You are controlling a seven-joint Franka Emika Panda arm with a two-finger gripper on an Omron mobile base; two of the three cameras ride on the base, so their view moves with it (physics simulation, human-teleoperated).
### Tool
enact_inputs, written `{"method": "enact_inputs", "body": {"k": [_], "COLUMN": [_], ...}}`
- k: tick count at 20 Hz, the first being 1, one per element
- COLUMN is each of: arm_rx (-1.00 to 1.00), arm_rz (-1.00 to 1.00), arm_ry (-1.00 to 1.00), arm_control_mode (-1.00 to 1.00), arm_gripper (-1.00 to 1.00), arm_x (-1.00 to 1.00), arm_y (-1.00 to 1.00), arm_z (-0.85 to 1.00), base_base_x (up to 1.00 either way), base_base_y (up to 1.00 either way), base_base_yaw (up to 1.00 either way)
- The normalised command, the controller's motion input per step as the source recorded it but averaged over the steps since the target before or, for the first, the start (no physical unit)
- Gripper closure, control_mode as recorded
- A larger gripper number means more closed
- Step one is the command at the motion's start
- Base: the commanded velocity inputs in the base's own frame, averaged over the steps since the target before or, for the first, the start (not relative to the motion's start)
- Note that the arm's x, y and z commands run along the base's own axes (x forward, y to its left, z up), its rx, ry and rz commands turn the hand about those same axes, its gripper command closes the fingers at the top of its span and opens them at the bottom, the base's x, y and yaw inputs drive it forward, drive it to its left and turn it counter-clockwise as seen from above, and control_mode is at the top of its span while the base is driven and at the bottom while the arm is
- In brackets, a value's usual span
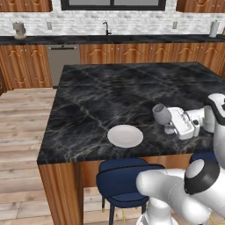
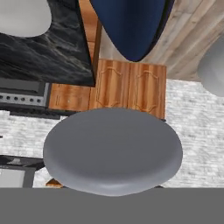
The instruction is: Retrieve the wine glasses from the counter and place one next to each plate.
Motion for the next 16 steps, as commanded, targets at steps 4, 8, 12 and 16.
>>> {"method": "enact_inputs", "body": {"k": [4, 8, 12, 16], "arm_rx": [0.00, 0.00, 0.00, 0.02], "arm_rz": [0.00, 0.00, 0.01, 0.03], "arm_ry": [0.13, 0.04, -0.01, -0.04], "arm_control_mode": [-1.00, -1.00, -1.00, -1.00], "arm_gripper": [1.00, 1.00, 1.00, 1.00], "arm_x": [0.40, 0.42, 0.30, 0.30], "arm_y": [0.00, 0.00, -0.09, -0.16], "arm_z": [-0.58, -0.54, -0.47, -0.32], "base_base_x": [0.00, 0.00, 0.00, 0.00], "base_base_y": [0.00, 0.00, 0.00, 0.00], "base_base_yaw": [0.00, 0.00, 0.00, 0.00]}}
